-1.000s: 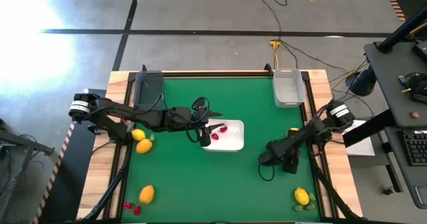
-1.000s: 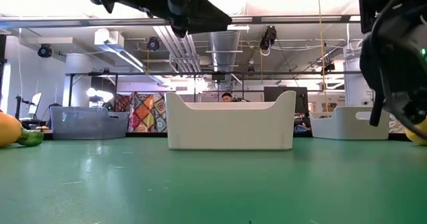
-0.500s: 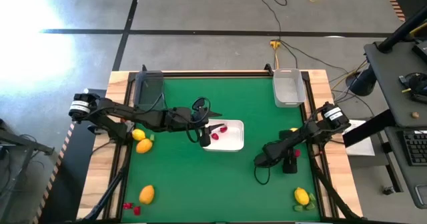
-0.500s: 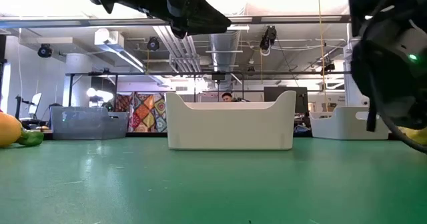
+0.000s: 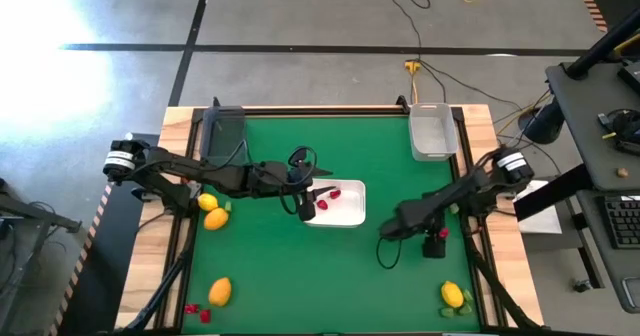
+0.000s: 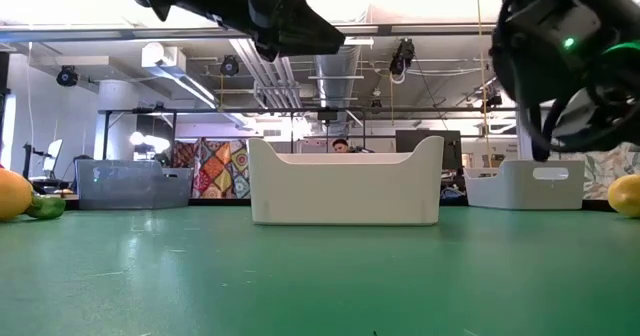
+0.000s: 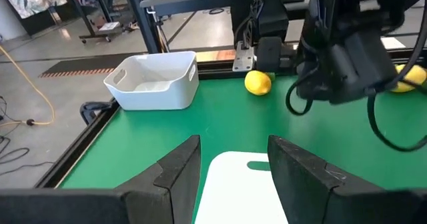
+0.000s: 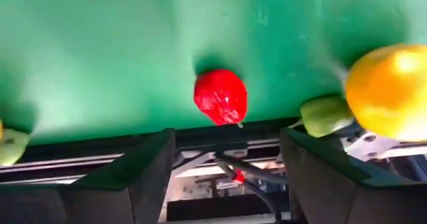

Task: Sort produce into baskets
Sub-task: Put the red chili pepper into the white bin

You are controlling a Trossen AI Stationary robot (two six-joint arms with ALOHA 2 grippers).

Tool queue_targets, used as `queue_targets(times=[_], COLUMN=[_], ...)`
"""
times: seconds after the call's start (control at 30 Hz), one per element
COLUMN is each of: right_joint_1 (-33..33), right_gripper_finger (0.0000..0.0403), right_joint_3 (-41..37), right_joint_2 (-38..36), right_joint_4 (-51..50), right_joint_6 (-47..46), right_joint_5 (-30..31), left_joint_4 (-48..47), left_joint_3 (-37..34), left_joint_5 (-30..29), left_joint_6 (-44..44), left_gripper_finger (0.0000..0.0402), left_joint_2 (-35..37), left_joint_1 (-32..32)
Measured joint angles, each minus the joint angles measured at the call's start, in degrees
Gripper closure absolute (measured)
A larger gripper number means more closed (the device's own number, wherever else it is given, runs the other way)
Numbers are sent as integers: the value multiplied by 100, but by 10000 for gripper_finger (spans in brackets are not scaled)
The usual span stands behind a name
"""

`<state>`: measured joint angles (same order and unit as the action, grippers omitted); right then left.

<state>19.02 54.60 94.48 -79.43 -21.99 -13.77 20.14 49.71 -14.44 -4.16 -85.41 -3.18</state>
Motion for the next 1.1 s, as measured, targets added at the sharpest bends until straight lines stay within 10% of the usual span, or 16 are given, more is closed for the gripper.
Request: queue_targets(times=[0.27, 1.1], right_joint_1=[923, 1349], right_gripper_finger=[142, 208], right_joint_3=[-238, -795], right_joint_2=[-414, -55], right_joint_4=[959, 1140], right_joint_6=[1256, 802], right_joint_5=[697, 938], left_joint_4=[-15, -164], left_joint_3=[0, 0], left_joint_5=[-2, -1], left_joint_6=[-94, -115], left_gripper_finger=[243, 243], left_joint_2=[0, 203], left_joint_1=[0, -2])
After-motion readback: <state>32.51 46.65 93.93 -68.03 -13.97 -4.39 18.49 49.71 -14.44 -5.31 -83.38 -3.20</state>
